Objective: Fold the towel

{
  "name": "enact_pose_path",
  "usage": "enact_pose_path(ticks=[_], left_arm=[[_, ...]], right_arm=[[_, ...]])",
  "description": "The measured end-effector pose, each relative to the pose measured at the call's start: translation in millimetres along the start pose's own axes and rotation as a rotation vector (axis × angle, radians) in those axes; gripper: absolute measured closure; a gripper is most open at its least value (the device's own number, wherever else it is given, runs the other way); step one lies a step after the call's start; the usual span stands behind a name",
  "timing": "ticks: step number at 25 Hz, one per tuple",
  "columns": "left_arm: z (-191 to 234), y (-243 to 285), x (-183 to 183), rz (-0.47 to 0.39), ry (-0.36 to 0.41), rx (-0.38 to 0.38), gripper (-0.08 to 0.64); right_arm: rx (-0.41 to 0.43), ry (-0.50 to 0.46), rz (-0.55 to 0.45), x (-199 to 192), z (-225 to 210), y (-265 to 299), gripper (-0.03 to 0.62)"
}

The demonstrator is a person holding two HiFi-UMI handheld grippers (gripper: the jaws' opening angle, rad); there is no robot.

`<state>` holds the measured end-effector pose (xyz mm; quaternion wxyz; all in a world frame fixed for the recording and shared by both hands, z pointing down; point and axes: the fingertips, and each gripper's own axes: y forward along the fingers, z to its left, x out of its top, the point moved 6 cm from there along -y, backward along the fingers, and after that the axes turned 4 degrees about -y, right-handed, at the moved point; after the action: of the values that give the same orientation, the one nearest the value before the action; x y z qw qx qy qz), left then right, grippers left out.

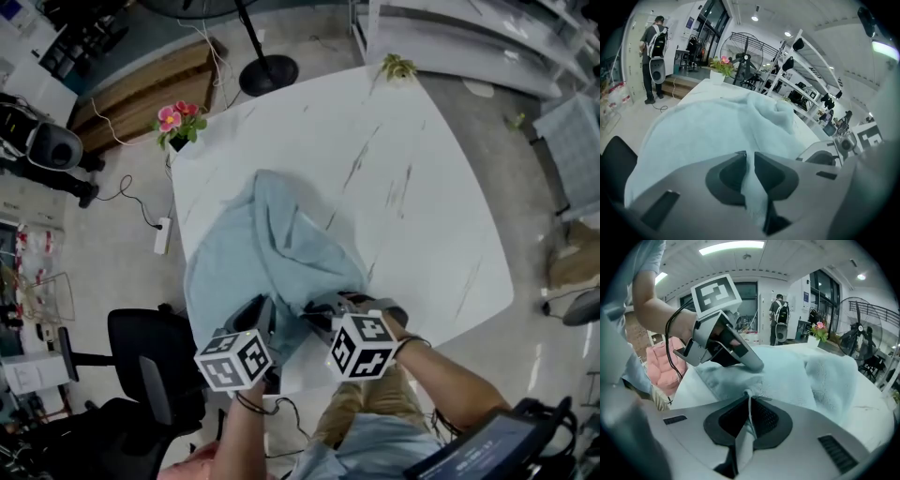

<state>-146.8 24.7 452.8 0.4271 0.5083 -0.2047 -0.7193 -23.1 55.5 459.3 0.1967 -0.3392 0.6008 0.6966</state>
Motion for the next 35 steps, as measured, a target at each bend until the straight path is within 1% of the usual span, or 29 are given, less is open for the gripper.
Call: enact_pose_path(ticks=[1,4,7,8,10,12,14,16,19,21,23,24,25,26,28,30,35], left_arm=[[-3,-1,3,-0.01,0.001,-0.004,0.503],[-14,-3,17,-0.04,0.006,-0.023,0.502],[-26,-4,39,-0.073,0.019,-0.04,0.502],[-30,-3,46,-0.083,0.023,-0.046,0.5],[-38,1,60,-0.096,0.032,-0.055,0.497],[-44,9,69,-0.094,0.043,-0.059,0.494],[-47,18,73,-0.083,0.047,-0.058,0.494],[-49,27,73,-0.068,0.041,-0.055,0.494],[-48,35,71,-0.05,0.022,-0.051,0.494],[-44,38,69,-0.044,0.004,-0.042,0.494],[-38,40,66,-0.037,-0.017,-0.03,0.494],[-35,42,65,-0.034,-0.026,-0.025,0.494],[-32,43,64,-0.032,-0.033,-0.019,0.494],[-29,44,64,-0.031,-0.04,-0.014,0.494],[-25,46,65,-0.03,-0.051,-0.005,0.494],[-21,48,67,-0.032,-0.06,0.003,0.494],[-22,54,71,-0.034,-0.073,-0.002,0.494]], right_arm=[[0.019,0.013,-0.008,1,-1,-2,0.555],[0.055,0.057,-0.067,13,-10,-21,0.481],[0.042,0.114,-0.161,30,-33,-50,0.466],[0.024,0.142,-0.188,33,-43,-59,0.466],[-0.041,0.216,-0.232,36,-70,-76,0.466],[-0.116,0.299,-0.261,35,-102,-86,0.436],[-0.153,0.375,-0.267,30,-130,-88,0.401],[-0.139,0.435,-0.266,22,-151,-81,0.392],[-0.043,0.51,-0.25,17,-167,-59,0.382],[0.031,0.575,-0.226,13,-172,-42,0.382],[0.078,0.657,-0.2,6,-177,-27,0.385],[0.086,0.69,-0.19,2,-180,-22,0.427],[0.084,0.712,-0.185,-1,-183,-20,0.509],[0.077,0.723,-0.186,-3,-188,-20,0.544],[0.052,0.732,-0.197,-6,-198,-28,0.549],[0.009,0.751,-0.218,-11,-213,-42,0.551],[-0.144,0.817,-0.249,-38,-255,-92,0.552]])
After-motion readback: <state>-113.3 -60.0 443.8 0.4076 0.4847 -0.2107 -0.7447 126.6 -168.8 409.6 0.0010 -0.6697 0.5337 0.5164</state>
